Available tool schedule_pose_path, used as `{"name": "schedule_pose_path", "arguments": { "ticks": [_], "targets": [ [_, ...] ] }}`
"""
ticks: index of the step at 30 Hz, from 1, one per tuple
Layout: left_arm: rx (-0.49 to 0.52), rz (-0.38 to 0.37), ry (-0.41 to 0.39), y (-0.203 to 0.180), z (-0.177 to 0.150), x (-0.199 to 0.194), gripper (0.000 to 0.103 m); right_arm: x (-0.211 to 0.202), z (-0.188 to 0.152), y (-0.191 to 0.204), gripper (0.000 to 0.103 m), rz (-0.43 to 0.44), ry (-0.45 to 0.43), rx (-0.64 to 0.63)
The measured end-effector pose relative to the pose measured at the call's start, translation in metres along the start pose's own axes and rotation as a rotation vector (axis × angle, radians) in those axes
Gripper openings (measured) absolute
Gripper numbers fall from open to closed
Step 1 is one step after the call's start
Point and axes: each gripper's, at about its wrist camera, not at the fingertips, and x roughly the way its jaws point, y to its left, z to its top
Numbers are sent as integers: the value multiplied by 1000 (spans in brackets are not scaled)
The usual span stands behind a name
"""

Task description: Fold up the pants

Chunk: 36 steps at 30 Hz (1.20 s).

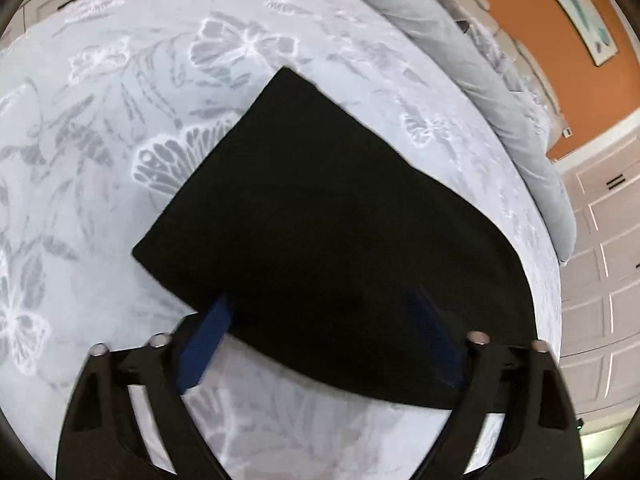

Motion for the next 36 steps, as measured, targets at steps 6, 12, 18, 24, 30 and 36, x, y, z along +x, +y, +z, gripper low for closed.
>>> {"name": "schedule_pose_path", "arguments": {
  "ticks": [6,12,18,24,30,36],
  "targets": [
    [52,-20,-9,-7,15,-13,18,-62,29,35,0,21,-223,-100],
    [169,7,-39,-18,4,-27,75,-37,29,-4,19,-81,-92,-24],
    [124,34,-48,-5,-4,-22,85,-15,-3,7,43,-66,-35,-98],
    [86,54,-28,5,-2,-7,85,5,2,21,0,-92,2,-156],
    [110,75,-31,3,0,-6,85,-71,42,30,6,-106,-231,-179],
    [124,86,-47,2,-5,-3,85,-19,16,3,14,-107,-26,-176]
  ]
}}
